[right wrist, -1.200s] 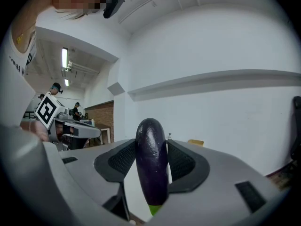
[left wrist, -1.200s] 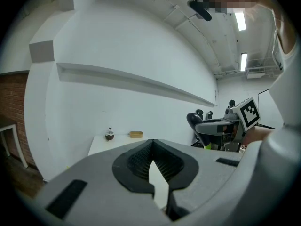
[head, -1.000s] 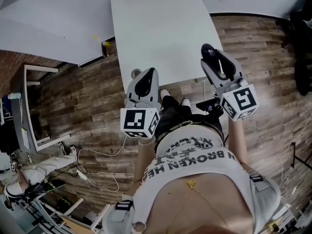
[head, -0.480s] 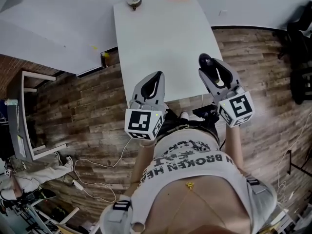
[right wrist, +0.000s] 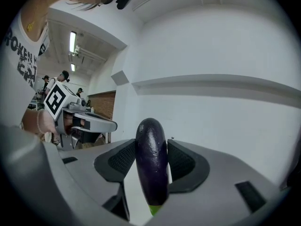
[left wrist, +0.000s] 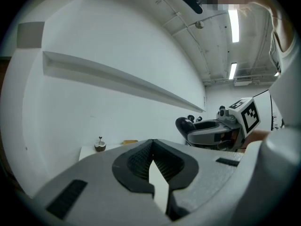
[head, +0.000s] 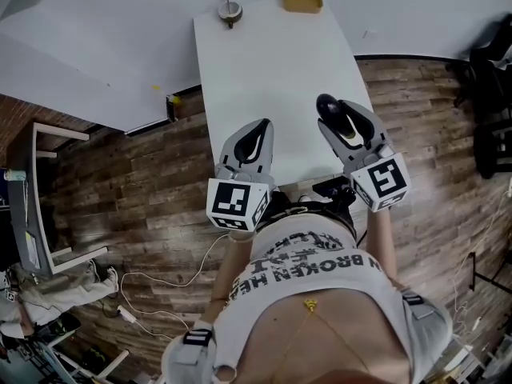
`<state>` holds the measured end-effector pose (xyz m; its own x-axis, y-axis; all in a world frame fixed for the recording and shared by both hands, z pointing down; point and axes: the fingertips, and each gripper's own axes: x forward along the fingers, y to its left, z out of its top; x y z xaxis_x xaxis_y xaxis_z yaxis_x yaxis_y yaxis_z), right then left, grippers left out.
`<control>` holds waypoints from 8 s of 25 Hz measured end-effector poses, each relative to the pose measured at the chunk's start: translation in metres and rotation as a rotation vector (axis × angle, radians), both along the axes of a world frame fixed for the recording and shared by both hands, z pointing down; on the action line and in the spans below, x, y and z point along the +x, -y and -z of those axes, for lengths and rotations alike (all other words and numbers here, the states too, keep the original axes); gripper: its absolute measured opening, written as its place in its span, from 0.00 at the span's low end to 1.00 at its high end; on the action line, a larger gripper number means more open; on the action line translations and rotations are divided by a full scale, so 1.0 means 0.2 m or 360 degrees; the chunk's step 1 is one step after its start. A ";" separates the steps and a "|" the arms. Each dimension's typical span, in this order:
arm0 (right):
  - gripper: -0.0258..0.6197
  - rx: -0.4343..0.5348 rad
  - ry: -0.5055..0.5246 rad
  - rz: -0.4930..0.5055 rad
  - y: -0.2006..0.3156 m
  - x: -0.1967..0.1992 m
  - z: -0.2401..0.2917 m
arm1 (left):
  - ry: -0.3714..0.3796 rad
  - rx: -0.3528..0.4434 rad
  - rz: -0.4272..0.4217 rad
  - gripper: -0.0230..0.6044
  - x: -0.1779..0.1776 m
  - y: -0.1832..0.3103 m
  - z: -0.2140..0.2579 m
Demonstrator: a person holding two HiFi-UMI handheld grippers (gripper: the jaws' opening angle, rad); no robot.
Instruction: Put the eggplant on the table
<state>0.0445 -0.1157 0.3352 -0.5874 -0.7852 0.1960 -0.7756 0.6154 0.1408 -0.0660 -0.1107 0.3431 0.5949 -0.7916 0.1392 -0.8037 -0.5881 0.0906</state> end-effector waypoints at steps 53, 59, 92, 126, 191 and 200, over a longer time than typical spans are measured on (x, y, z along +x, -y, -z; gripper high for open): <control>0.37 -0.0045 -0.0102 0.0400 0.30 -0.01 -0.08 | 0.0008 -0.0052 0.0084 0.05 0.23 0.25 -0.04; 0.37 -0.0055 -0.0091 0.0405 0.30 0.01 -0.09 | 0.0018 -0.0058 0.0088 0.05 0.24 0.24 -0.05; 0.37 -0.0135 -0.0145 0.0467 0.34 -0.01 -0.20 | 0.0012 -0.0112 0.0137 0.05 0.23 0.26 -0.09; 0.37 -0.0667 -0.0705 0.0773 0.38 -0.26 -1.23 | -0.0040 -0.0266 0.0221 0.05 0.03 0.32 -0.26; 0.37 -0.0958 -0.0875 0.0805 0.33 -0.24 -1.69 | -0.0030 -0.0319 0.0215 0.05 0.03 0.26 -0.31; 0.37 -0.0999 -0.0838 0.0776 0.34 -0.24 -1.70 | -0.0024 -0.0327 0.0211 0.05 0.03 0.26 -0.32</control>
